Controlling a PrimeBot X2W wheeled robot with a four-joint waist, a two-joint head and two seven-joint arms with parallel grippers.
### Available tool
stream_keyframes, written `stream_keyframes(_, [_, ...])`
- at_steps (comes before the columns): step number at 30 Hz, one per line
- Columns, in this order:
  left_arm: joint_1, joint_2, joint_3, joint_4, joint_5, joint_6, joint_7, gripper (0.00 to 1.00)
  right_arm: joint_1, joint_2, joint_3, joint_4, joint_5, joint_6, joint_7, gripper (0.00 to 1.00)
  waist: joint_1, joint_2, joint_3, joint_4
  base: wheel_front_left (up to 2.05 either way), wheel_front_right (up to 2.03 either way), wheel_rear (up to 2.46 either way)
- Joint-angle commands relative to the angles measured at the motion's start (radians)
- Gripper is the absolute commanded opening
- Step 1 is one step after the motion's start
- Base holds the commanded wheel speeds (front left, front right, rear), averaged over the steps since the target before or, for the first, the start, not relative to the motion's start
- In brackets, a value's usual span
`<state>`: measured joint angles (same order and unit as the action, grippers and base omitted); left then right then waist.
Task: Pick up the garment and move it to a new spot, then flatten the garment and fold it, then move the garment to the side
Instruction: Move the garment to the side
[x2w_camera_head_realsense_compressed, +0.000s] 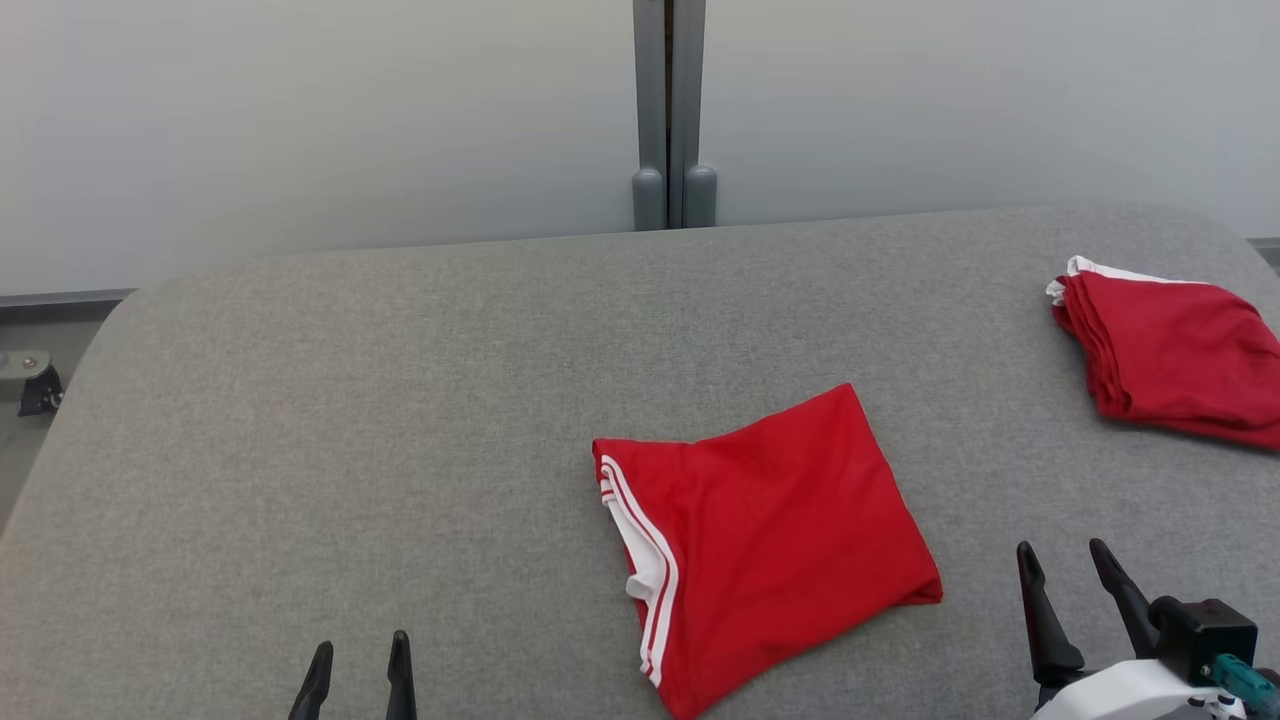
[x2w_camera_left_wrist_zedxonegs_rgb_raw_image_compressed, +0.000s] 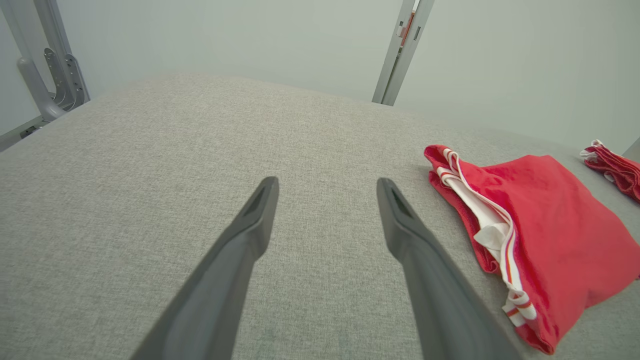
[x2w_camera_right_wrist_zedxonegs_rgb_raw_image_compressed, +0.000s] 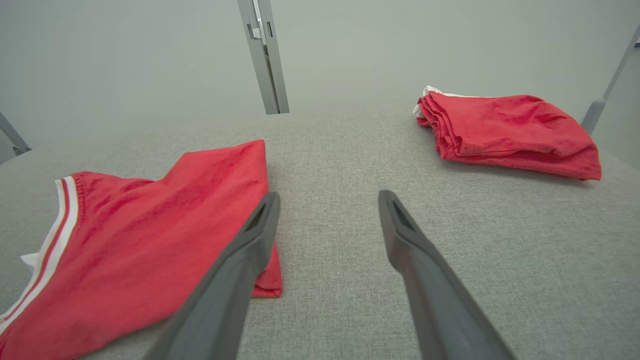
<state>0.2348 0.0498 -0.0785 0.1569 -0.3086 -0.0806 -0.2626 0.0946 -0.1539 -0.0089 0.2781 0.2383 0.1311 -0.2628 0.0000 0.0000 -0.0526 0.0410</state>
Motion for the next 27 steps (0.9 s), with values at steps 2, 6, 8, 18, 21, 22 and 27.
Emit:
stream_keyframes(2, [-0.008, 0.002, -0.001, 0.001, -0.005, -0.002, -0.003, 1.0, -0.02, -0.003, 0.003, 0.007, -0.004, -0.001, -0.002, 1.0, 0.0, 0.0, 0.002, -0.002, 0.0, 0.0, 0.0])
stream_keyframes(6, [-0.012, 0.002, -0.003, 0.0, -0.009, 0.002, -0.003, 1.0, -0.051, -0.005, 0.01, 0.035, 0.027, -0.001, -0.002, 1.0, 0.0, 0.0, 0.007, -0.001, 0.0, 0.0, 0.0])
stream_keyframes(8, [-0.014, 0.002, -0.005, -0.002, -0.01, 0.004, -0.003, 1.0, -0.09, -0.011, 0.029, 0.072, 0.055, -0.001, -0.001, 1.0, 0.0, 0.0, 0.013, -0.002, 0.0, 0.0, 0.0])
stream_keyframes(18, [-0.074, 0.002, -0.036, 0.001, -0.016, -0.009, -0.003, 1.0, -0.439, -0.072, 0.159, 0.157, 0.206, -0.001, 0.485, 1.0, 0.0, 0.0, 0.129, 0.033, 0.0, 0.0, 0.0])
stream_keyframes(21, [-0.105, 0.002, -0.047, 0.011, -0.021, -0.015, -0.003, 1.0, -0.509, -0.064, 0.162, 0.202, 0.199, -0.001, 0.589, 1.0, 0.0, 0.0, 0.166, 0.06, 0.0, 0.0, 0.0])
stream_keyframes(22, [-0.118, 0.002, -0.052, 0.016, -0.022, -0.017, -0.003, 1.0, -0.529, -0.065, 0.165, 0.223, 0.188, -0.001, 0.617, 1.0, 0.0, 0.0, 0.176, 0.072, 0.0, 0.0, 0.0])
stream_keyframes(27, [-0.154, 0.002, -0.067, 0.024, -0.04, -0.012, -0.003, 1.0, -0.562, -0.043, 0.147, 0.31, 0.164, -0.001, 0.696, 1.0, 0.0, 0.0, 0.209, 0.118, 0.0, 0.0, 0.0])
